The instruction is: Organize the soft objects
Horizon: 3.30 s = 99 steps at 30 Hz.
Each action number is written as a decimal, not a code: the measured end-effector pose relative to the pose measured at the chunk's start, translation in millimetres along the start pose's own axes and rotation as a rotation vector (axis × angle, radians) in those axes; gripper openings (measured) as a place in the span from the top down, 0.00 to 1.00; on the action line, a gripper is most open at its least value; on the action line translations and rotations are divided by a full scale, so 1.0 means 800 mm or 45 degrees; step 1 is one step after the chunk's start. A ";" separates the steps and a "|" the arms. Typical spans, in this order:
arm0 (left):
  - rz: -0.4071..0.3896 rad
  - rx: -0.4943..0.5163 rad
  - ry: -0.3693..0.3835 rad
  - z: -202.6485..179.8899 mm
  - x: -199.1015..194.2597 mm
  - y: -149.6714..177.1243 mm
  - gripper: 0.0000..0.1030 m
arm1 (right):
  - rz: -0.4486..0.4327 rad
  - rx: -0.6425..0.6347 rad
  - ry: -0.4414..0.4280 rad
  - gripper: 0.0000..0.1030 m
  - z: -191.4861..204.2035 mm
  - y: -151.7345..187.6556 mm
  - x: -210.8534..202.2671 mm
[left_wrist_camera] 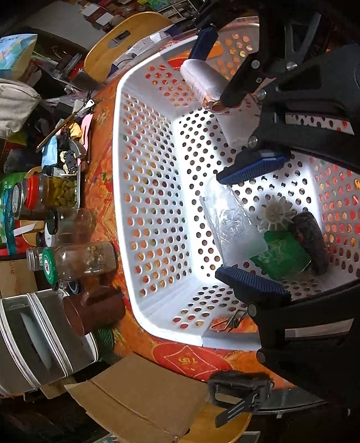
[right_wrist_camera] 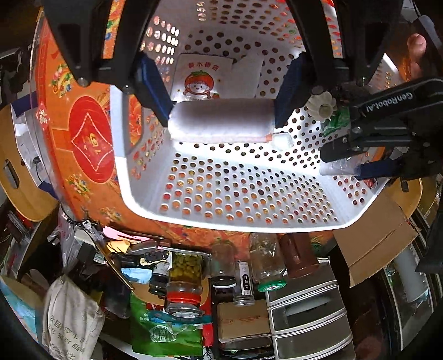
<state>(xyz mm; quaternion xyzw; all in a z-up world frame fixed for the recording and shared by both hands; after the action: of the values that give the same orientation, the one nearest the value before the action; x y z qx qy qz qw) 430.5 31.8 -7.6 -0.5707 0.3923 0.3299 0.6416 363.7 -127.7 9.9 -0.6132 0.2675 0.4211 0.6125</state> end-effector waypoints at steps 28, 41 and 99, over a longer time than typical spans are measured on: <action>-0.438 0.069 -0.014 -0.026 -0.183 0.157 0.00 | -0.380 0.122 -0.011 0.00 -0.028 0.152 -0.176; -0.630 0.048 -0.041 -0.059 -0.316 0.354 0.00 | -0.442 0.130 -0.009 0.00 0.000 0.294 -0.267; -0.573 0.043 -0.056 -0.061 -0.314 0.370 0.00 | -0.488 0.052 -0.046 0.00 0.042 0.306 -0.294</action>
<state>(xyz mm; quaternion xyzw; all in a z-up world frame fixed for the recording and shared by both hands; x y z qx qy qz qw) 46.8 28.2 71.3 -0.6256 0.2466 0.1843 0.7168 32.9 -165.6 83.5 -0.6327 0.1435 0.3022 0.6984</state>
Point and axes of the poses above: each gripper's, at about its wrist camera, not at the fingertips, and x roughly the way its jaws point, z to its left, y to its underside, the point moved 1 cm from there along x, roughly the way its jaws point, and after that the axes turned 6 degrees about x, right-handed, at the moved point
